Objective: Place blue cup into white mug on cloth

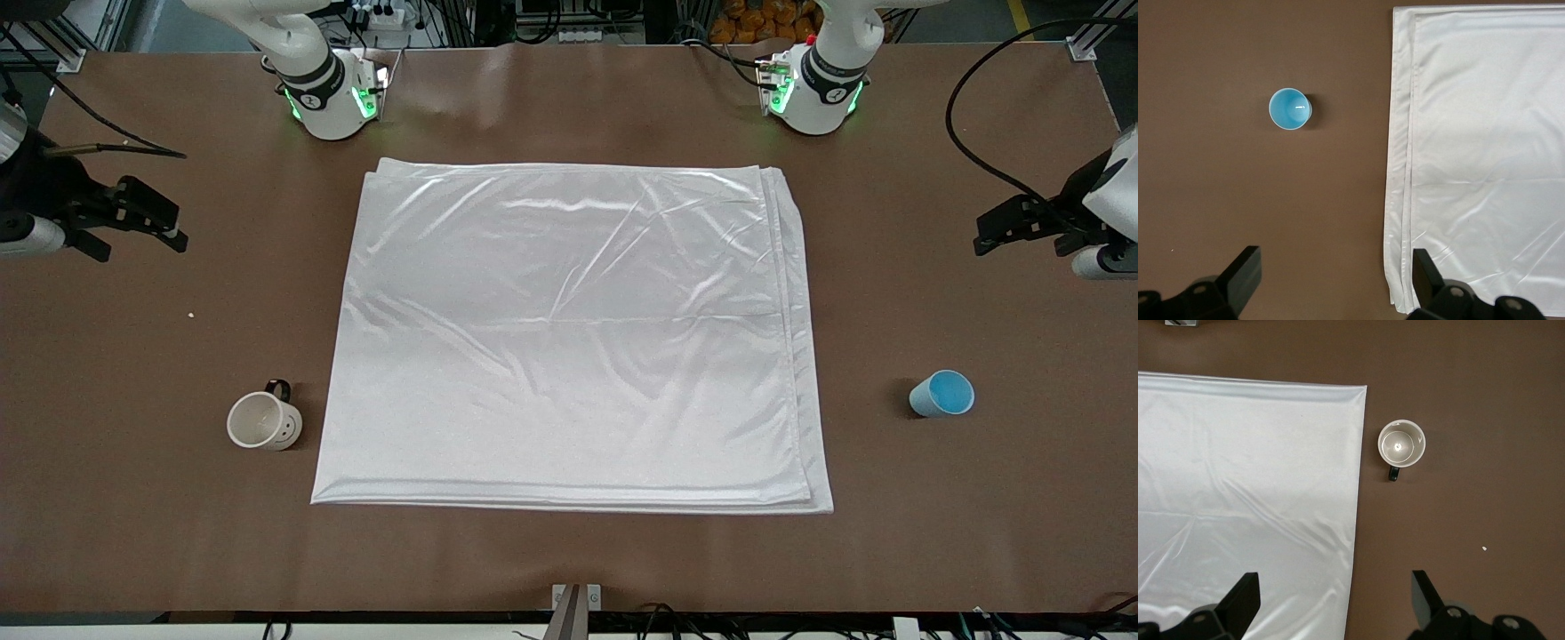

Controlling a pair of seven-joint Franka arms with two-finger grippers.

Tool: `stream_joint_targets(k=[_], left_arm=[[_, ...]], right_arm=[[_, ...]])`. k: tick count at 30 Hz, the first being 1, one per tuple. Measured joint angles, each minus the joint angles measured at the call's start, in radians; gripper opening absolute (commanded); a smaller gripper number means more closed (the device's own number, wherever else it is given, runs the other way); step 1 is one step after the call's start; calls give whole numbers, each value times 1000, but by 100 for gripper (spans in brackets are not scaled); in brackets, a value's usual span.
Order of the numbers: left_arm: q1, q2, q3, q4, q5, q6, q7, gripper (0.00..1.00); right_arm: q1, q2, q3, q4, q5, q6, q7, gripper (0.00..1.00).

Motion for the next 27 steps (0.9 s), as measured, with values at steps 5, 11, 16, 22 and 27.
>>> stream_joint_targets(k=[5, 11, 16, 22, 27], left_arm=[[0, 0, 0, 0, 0, 0, 0, 100], [-5, 0, -1, 0, 0, 0, 0, 100], [-14, 1, -1, 0, 0, 0, 0, 100], [-15, 11, 0, -1, 0, 0, 0, 100], [-8, 30, 5, -2, 0, 0, 1, 100]], right_arm=[[1, 3, -23, -1, -7, 0, -5, 100], [1, 7, -48, -3, -59, -2, -11, 100], [4, 8, -48, -3, -77, -5, -11, 100], [8, 9, -48, -3, -81, -6, -11, 100], [9, 9, -48, -12, -81, -8, -11, 100]])
